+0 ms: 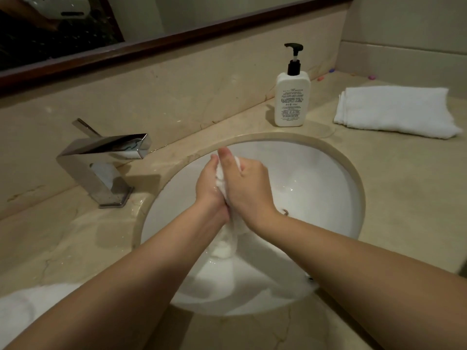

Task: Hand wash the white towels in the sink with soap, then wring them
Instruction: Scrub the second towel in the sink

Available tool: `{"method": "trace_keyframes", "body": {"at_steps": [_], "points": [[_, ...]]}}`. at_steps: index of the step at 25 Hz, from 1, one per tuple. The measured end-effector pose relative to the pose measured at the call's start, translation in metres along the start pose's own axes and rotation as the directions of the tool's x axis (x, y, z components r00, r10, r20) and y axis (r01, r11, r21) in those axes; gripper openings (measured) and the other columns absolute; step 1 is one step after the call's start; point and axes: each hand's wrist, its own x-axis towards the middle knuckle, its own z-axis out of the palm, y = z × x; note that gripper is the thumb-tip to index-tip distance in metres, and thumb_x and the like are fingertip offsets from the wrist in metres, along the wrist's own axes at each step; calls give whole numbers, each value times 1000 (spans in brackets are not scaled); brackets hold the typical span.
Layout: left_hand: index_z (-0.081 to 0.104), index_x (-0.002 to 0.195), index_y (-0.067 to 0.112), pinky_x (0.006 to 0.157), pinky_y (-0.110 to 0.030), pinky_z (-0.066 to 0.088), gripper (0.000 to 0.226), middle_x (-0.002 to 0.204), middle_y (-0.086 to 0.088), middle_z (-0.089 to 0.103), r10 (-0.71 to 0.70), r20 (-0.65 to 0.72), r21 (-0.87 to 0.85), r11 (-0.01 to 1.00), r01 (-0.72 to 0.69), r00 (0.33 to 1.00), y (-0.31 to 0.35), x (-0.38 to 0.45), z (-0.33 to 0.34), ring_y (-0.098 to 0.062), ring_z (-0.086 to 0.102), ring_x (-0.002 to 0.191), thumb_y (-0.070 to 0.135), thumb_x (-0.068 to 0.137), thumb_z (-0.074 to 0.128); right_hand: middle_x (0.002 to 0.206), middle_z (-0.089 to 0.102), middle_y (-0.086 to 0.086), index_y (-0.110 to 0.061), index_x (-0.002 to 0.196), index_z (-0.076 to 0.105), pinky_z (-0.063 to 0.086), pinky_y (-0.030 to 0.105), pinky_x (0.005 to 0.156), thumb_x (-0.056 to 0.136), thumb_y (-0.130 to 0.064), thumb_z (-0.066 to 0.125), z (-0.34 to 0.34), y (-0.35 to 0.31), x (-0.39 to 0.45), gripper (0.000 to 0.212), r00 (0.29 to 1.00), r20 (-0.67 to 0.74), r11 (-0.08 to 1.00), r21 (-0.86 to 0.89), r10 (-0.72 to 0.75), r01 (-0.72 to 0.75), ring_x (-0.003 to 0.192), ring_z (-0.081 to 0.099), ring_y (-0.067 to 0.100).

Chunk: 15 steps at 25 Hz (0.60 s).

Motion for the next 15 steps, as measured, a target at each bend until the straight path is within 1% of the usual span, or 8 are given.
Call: {"method": "trace_keyframes", "body": {"at_steps": [1, 4, 5, 7, 8, 11, 12, 15], "points": [[65, 57, 20, 59, -21, 52, 63, 61, 0, 63, 1, 10, -6, 1000, -1, 1000, 0, -1, 0, -11, 65, 57, 48, 107, 41, 43, 36, -9, -24, 46, 33, 27, 32, 55, 102, -44, 50, -2, 0, 1, 62, 1000, -3, 1000, -3, -14, 14, 49, 37, 12], [80, 90, 14, 88, -32, 56, 56, 92, -8, 77, -48, 50, 80, 996, 44, 998, 3, -8, 7, -20, 75, 89, 57, 102, 46, 48, 39, -6, -21, 48, 35, 30, 33, 60, 103, -47, 47, -13, 2, 22, 62, 988, -112, 994, -9, 110, -112, 52, 40, 16], [80, 87, 14, 86, -32, 57, 56, 89, -7, 77, -32, 35, 83, 996, 29, 999, 2, -5, 5, -20, 75, 87, 57, 101, 47, 48, 39, -6, -22, 48, 35, 30, 34, 60, 103, -47, 47, -10, 2, 21, 62, 987, -116, 994, -14, 108, -111, 54, 41, 18], [70, 63, 18, 66, -24, 55, 57, 66, -2, 67, 11, -6, 3, 1000, -11, 1000, 2, -5, 3, -15, 68, 65, 52, 103, 47, 47, 38, -8, -22, 47, 34, 30, 32, 59, 102, -46, 49, 0, 2, 7, 62, 998, -39, 998, -41, 44, -45, 56, 42, 18], [66, 60, 19, 62, -24, 54, 57, 62, -1, 63, 13, -6, -23, 1000, -14, 1000, 2, -4, 2, -15, 65, 60, 51, 103, 48, 45, 38, -8, -22, 47, 34, 30, 31, 57, 101, -46, 50, 2, 3, 4, 62, 999, -21, 999, -36, 28, -29, 54, 41, 17], [77, 90, 10, 77, -32, 55, 58, 84, -10, 74, -54, 65, 48, 998, 50, 996, 6, -12, 7, -21, 73, 79, 62, 97, 52, 46, 40, -6, -20, 48, 35, 31, 33, 58, 103, -47, 47, -9, 6, 20, 62, 985, -109, 991, -18, 132, -135, 51, 41, 17], [78, 90, 11, 77, -32, 55, 59, 85, -10, 75, -55, 70, 56, 997, 51, 996, 6, -12, 6, -21, 74, 80, 63, 97, 51, 47, 41, -4, -18, 49, 36, 31, 33, 57, 103, -47, 47, -10, 5, 20, 62, 984, -127, 991, -8, 128, -130, 50, 41, 17], [62, 54, 19, 59, -23, 49, 61, 58, 0, 58, -23, 16, -84, 996, 25, 1000, 4, -10, 2, -13, 62, 55, 52, 103, 46, 51, 50, 1, -16, 53, 43, 37, 38, 57, 102, -49, 47, 4, 0, -2, 60, 1000, -21, 998, -61, -11, 10, 57, 53, 26]]}}
